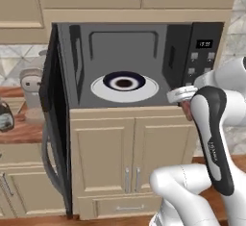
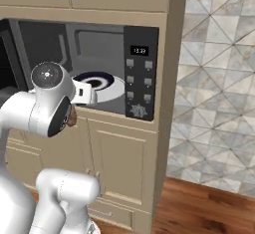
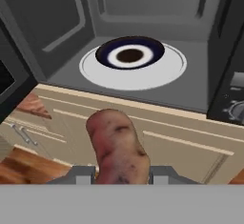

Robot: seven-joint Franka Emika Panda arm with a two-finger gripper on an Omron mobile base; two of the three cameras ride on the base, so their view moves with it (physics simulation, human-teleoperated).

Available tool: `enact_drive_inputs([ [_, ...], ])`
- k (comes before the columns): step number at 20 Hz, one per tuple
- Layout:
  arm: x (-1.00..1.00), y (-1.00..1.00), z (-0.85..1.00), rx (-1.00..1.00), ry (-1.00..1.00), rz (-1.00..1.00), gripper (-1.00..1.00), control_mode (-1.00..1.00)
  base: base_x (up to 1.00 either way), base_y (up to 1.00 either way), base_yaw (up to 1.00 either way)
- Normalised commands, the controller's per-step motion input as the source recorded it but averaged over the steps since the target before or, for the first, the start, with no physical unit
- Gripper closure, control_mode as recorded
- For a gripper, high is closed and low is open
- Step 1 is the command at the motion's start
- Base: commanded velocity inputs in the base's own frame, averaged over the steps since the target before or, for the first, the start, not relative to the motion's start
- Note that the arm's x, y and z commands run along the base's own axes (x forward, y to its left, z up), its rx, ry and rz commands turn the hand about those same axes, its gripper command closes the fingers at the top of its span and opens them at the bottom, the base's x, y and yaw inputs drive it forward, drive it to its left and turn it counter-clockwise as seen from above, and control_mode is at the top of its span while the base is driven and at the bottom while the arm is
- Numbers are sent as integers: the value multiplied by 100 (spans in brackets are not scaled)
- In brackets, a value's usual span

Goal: Retrieve the reheated potato from the microwave, then place the potato, cheese, and condiment on the cutting board.

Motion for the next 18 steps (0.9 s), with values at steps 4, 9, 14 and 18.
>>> enact_drive_inputs([
  [4, 0, 0, 0, 0, 0, 0, 100, 100, -42, -38, 70],
  [9, 0, 0, 0, 0, 0, 0, 100, 100, -35, -30, 73],
  [14, 0, 0, 0, 0, 0, 0, 100, 100, -37, -30, 69],
  [18, 0, 0, 0, 0, 0, 0, 100, 100, -54, -33, 61],
])
